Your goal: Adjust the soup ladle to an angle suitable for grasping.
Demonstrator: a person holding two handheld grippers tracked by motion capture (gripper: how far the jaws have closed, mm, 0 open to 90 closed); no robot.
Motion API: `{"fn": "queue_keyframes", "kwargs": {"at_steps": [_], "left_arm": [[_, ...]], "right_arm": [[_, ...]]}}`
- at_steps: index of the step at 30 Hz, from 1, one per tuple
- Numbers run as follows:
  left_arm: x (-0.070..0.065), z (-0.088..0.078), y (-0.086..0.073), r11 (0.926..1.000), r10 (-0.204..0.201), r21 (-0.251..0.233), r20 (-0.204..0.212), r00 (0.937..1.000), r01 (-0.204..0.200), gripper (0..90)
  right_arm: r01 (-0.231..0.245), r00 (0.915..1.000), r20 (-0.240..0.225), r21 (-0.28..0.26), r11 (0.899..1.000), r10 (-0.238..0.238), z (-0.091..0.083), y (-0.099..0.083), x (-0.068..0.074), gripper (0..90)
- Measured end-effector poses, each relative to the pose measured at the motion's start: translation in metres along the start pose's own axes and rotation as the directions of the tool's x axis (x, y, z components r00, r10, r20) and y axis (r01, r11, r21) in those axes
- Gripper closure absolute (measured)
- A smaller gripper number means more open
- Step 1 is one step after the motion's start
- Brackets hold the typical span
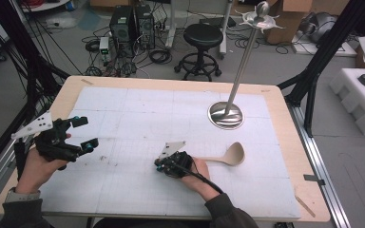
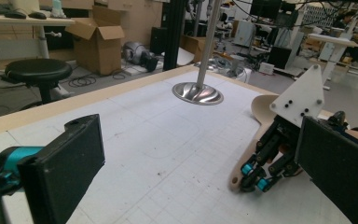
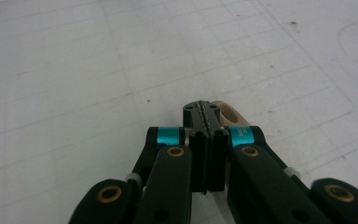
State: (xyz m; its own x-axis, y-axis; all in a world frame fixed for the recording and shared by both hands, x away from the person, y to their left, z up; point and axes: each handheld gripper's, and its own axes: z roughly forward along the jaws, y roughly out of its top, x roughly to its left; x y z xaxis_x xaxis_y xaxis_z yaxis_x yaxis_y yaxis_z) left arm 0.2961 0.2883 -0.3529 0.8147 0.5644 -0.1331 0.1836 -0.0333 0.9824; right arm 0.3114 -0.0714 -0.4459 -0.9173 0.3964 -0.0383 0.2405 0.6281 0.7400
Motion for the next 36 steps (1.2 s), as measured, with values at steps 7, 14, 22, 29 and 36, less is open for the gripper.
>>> {"fn": "queue_keyframes", "kwargs": {"at_steps": [7,14,22,29,36], "left_arm": [[0.0,0.0,0.0,1.0,0.001,-0.002,0.0,1.0,-0.001,1.8],[0.0,0.0,0.0,1.0,0.001,-0.001,0.0,1.0,-0.001,1.8],[0.0,-0.001,0.0,1.0,0.0,-0.004,0.0,1.0,0.0,1.8],[0.0,0.0,0.0,1.0,-0.001,-0.006,0.002,1.0,0.001,1.8],[0.0,-0.001,0.0,1.0,-0.002,-0.008,0.001,1.0,0.002,1.8]], "right_arm": [[-0.026,0.9986,0.047,-0.003,1.0,0.026,0.004,0.002,-0.01,90.0],[-0.033,0.9957,0.086,-0.002,0.999,0.034,0.007,0.005,-0.021,90.0],[-0.064,0.9904,0.122,-0.012,0.998,0.065,0.011,0.006,-0.034,90.0],[-0.095,0.9822,0.161,-0.014,0.995,0.096,0.015,0.008,-0.046,90.0],[-0.107,0.9737,0.201,-0.015,0.994,0.108,0.019,0.011,-0.056,90.0]]}}
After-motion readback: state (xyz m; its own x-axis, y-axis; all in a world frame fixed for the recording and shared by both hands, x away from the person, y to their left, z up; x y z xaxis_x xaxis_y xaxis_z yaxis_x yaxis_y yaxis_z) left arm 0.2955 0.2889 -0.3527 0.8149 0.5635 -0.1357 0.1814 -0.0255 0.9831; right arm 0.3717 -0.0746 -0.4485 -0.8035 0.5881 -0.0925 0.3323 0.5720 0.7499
